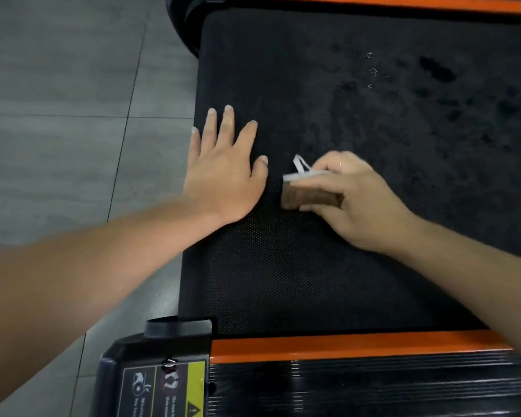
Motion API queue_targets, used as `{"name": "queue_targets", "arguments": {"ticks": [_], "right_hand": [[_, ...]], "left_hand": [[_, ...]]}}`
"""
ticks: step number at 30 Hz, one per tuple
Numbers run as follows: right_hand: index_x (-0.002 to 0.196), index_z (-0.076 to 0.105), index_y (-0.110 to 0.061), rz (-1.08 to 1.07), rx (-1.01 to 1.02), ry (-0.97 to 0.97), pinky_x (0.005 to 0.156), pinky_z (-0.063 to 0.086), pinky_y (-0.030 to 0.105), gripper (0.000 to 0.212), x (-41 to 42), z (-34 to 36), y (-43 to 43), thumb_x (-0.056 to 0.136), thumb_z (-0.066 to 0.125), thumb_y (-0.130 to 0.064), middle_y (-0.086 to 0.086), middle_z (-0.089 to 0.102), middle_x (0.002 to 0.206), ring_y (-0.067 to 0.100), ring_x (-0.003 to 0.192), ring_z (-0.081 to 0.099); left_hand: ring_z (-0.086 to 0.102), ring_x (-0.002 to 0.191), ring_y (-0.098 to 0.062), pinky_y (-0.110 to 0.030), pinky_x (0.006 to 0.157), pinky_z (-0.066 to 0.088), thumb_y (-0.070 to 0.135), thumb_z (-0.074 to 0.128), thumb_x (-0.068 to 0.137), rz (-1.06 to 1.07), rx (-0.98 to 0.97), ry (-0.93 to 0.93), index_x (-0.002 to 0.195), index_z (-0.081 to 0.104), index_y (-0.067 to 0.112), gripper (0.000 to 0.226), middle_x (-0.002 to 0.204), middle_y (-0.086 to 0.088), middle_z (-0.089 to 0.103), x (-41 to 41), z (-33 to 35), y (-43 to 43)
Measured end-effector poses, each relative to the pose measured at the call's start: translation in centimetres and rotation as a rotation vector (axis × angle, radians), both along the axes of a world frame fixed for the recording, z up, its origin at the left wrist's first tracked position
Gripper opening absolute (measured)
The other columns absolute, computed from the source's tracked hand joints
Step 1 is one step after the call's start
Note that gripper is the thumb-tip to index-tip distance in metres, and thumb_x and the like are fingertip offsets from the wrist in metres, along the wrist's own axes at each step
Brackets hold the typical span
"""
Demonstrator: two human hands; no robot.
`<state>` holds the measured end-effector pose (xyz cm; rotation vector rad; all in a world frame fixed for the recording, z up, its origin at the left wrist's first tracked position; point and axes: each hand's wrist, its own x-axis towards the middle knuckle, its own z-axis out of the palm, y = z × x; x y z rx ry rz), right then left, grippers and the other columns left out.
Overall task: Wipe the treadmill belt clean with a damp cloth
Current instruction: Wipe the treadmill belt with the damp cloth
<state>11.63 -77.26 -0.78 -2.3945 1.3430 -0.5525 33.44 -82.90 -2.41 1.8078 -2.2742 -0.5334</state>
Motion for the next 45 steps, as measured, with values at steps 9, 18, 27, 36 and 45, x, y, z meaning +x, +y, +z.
{"name": "queue_targets", "arguments": {"ticks": [9,18,27,36,45], "right_hand": [[0.114,0.071,-0.043,-0.144,-0.028,-0.076,0.084,0.045,0.035,0.030,0.1,-0.9,-4.1,0.089,0.074,-0.027,-0.002,0.056,0.098,0.021,0.094,0.053],[0.114,0.073,-0.043,-0.380,-0.109,-0.001,0.088,0.049,0.040,0.029,0.1,-1.0,-17.8,0.086,0.066,-0.041,0.003,0.058,0.096,0.026,0.099,0.058],[0.112,0.070,-0.045,-0.365,-0.116,-0.016,0.089,0.045,0.030,0.030,-1.8,-0.1,-20.4,0.087,0.073,-0.029,0.002,0.061,0.093,0.021,0.096,0.058],[0.116,0.073,-0.037,-0.219,-0.084,-0.019,0.090,0.042,0.028,0.030,-0.6,0.0,-18.9,0.088,0.075,-0.026,-0.001,0.060,0.102,0.013,0.097,0.054],[0.122,0.072,-0.032,-0.280,-0.087,0.001,0.089,0.040,0.029,0.033,1.7,-1.1,-24.5,0.089,0.072,-0.034,-0.002,0.056,0.103,0.014,0.097,0.049]], "left_hand": [[0.003,0.158,-0.028,-0.049,0.124,0.007,0.050,0.042,0.102,-0.019,-0.069,-0.077,0.156,0.030,0.026,0.060,0.172,-0.010,0.010,-0.2,0.0,-2.1],[-0.011,0.159,-0.024,-0.050,0.128,-0.003,0.056,0.024,0.101,-0.050,-0.026,-0.110,0.165,0.012,0.029,0.070,0.174,-0.007,-0.003,-0.3,-0.2,-2.7],[-0.012,0.159,-0.030,-0.055,0.127,-0.006,0.061,0.029,0.102,-0.038,0.002,-0.161,0.164,0.013,0.030,0.070,0.173,-0.011,-0.004,-3.0,0.4,-7.7],[-0.017,0.158,-0.031,-0.058,0.125,-0.007,0.063,0.015,0.102,-0.035,-0.059,-0.229,0.165,0.001,0.032,0.071,0.173,-0.011,-0.010,-3.4,-0.5,-7.6],[-0.016,0.158,-0.032,-0.059,0.125,-0.006,0.064,0.010,0.100,-0.043,-0.084,-0.237,0.165,-0.001,0.031,0.073,0.173,-0.012,-0.009,-3.3,-0.6,-7.4]]}}
